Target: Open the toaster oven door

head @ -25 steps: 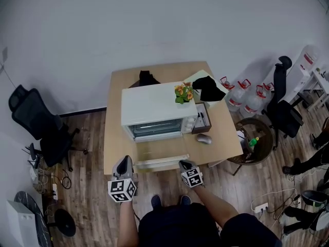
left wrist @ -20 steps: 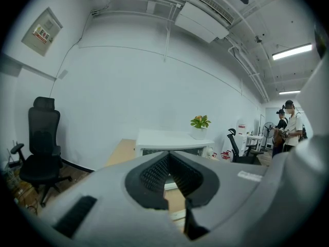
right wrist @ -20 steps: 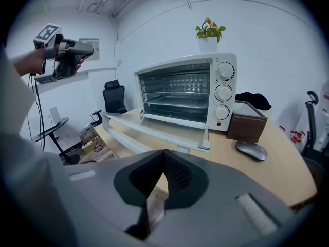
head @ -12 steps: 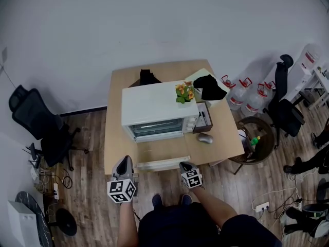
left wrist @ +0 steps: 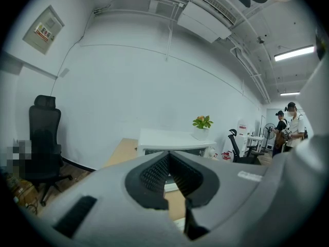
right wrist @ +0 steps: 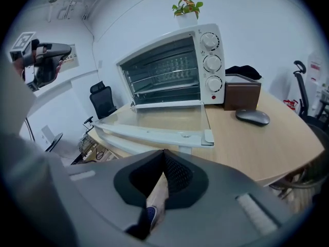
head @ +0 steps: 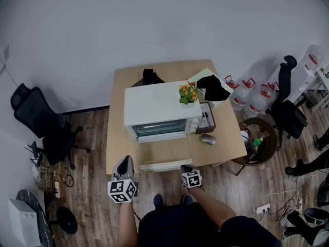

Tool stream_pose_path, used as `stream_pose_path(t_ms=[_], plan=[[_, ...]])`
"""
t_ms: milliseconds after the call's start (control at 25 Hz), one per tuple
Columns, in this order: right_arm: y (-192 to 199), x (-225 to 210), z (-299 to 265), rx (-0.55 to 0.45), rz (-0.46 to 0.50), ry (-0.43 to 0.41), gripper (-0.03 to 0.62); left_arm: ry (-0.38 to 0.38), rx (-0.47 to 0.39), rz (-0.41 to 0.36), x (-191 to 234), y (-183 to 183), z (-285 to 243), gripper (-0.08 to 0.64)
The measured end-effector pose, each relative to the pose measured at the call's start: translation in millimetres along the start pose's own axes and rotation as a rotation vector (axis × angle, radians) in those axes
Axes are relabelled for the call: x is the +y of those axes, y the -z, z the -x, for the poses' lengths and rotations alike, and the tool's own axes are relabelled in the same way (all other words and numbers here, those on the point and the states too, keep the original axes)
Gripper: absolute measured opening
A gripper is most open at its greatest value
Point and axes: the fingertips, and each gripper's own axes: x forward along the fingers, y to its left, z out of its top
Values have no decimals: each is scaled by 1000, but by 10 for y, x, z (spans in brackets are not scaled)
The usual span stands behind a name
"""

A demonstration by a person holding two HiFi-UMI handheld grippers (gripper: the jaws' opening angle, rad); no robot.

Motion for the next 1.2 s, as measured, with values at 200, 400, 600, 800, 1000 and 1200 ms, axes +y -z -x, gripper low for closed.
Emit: stream_pose_path(t_ms=[200, 400, 600, 800, 1000, 1200], plan=[[84, -7, -63, 24, -14, -2, 11, -10, -7, 8, 41, -16, 12, -1], [190, -22, -140, 62, -34, -7, 11, -26, -6, 6, 67, -23, 23, 0], [271, -39, -185, 91, -57, -10, 11, -37, -1, 2, 82, -23, 37, -1], [257, -62, -239, 105, -90, -17, 11, -51, -8, 7, 107, -28, 33, 0], [283, -47, -249, 119, -113, -25, 11, -50, -3, 15, 82, 14, 28, 0], [283, -44, -252, 119, -109, -33, 11, -66, -15, 21, 123, -18, 51, 0]])
